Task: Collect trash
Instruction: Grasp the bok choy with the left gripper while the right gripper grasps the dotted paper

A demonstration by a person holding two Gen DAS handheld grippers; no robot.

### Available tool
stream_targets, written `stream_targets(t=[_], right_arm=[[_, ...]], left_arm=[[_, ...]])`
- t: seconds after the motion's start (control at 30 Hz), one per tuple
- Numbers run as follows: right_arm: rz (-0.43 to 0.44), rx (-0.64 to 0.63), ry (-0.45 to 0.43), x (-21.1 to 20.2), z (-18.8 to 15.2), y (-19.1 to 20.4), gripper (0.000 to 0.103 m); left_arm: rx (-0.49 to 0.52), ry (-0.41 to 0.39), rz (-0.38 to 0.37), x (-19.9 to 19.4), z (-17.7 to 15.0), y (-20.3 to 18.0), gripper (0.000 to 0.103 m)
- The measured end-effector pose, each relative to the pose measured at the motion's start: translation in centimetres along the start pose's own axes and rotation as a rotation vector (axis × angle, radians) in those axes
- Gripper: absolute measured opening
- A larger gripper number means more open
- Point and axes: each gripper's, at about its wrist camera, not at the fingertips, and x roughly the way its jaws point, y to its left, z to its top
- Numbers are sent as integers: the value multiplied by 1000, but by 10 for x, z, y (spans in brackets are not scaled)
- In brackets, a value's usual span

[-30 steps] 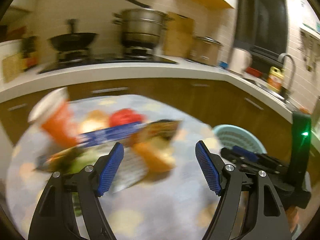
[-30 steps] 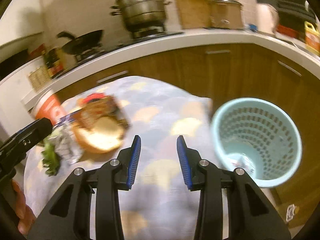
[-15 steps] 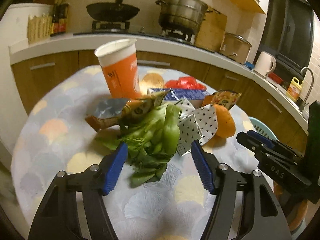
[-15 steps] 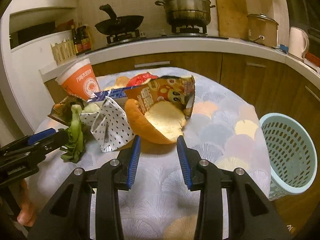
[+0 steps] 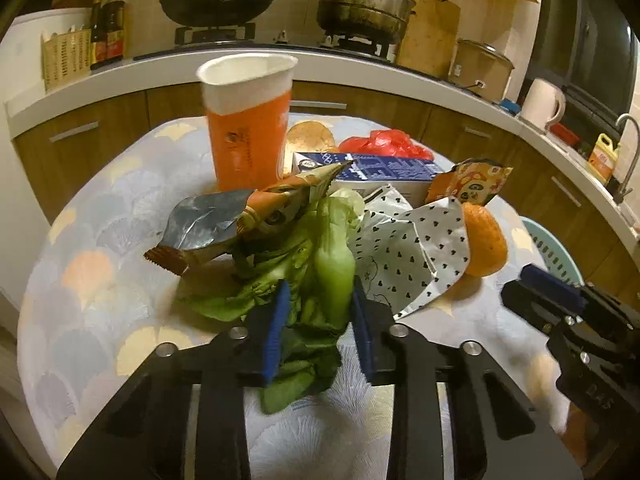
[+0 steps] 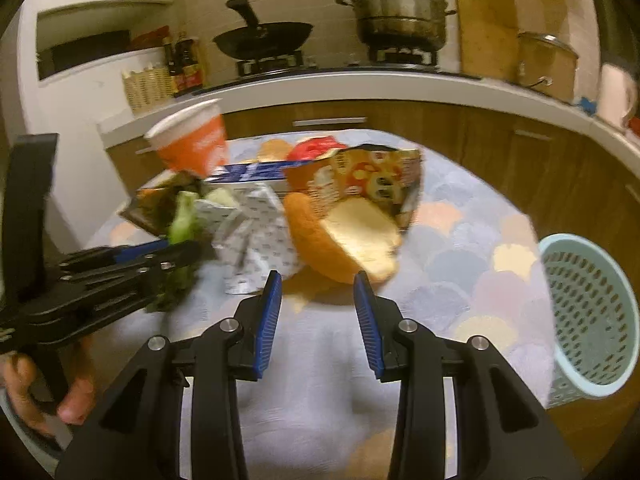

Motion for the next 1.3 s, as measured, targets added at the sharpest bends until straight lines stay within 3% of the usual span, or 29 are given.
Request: stream_targets(t=[0.13,0.2,0.23,0.33,0.5,0.73,0.83,0.9,1.03,1.1,1.3], right_arm=[[96,-15,50,3,1,13,35],[120,-6,93,10,2,17,62],[133,13,121,16,2,17,66],[168,64,174,33,5,15,68],[142,83,199,53,20,21,76],[92,126,223,80,30,32,76],[103,151,215,84,30,30,64],[110,152,211,84,30,28,38],[139,149,210,77,28,24,11],[149,141,201,69,25,26,5],[168,117,133,27,23,31,4]], left_arm=[[-8,-20,-35,-14,-4,3,21],[-21,-32,-67,-23,-7,7,21],[-25,-40,-75,-28,-8,9,21],[-27,-62,-80,-38,-10,12,21],[-37,-85,-91,-44,-8,21,20],[-57,-91,-95,-45,-7,29,20],[-53,-94,-95,-46,-7,29,20],[-53,-94,-100,-47,-7,29,20],[-47,-95,-105,-47,-6,25,20],[-42,-97,-108,-49,-6,23,20],[-10,-124,-132,-61,-3,12,20]])
